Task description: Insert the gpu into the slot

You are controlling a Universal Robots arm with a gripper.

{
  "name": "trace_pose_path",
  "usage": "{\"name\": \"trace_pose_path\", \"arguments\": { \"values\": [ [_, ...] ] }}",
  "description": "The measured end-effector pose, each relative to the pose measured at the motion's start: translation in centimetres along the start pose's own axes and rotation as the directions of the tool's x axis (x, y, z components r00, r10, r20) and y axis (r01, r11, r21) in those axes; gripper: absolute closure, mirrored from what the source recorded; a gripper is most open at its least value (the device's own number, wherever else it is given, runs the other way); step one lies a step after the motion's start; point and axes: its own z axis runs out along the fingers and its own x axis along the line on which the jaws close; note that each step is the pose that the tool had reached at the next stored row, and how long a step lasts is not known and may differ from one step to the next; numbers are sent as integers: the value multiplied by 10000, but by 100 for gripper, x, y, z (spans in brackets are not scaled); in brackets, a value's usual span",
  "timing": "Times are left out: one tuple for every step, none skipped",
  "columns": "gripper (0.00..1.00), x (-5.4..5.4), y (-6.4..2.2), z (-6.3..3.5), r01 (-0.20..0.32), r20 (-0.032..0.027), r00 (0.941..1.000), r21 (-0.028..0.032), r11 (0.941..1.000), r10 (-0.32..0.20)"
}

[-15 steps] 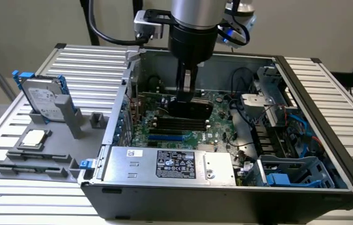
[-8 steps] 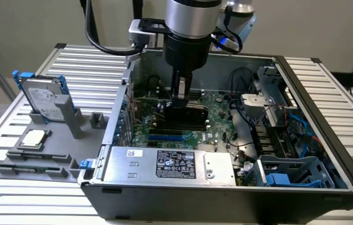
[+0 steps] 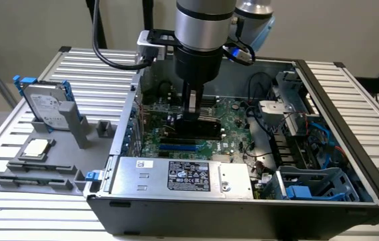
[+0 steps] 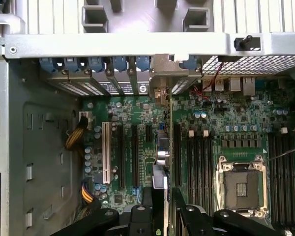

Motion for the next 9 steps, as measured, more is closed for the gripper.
{"name": "trace_pose_path", "arguments": {
  "values": [
    [74, 1, 0, 18, 1, -1, 10000, 0, 10000, -1],
    [74, 1, 0, 36, 3, -1, 10000, 1, 10000, -3],
    [74, 2, 1, 54, 4, -1, 10000, 2, 10000, -4],
    [74, 2, 2, 72, 5, -1, 10000, 3, 10000, -5],
    [74, 3, 3, 91, 6, 0, 10000, 4, 10000, -6],
    [74, 4, 5, 109, 7, 0, 10000, 5, 10000, -7],
    [74, 5, 8, 126, 8, 0, 10000, 5, 10000, -8],
    [74, 5, 10, 144, 7, -1, 10000, 5, 10000, -7],
    [74, 6, 12, 164, 8, -1, 10000, 6, 10000, -8]
  ]
}}
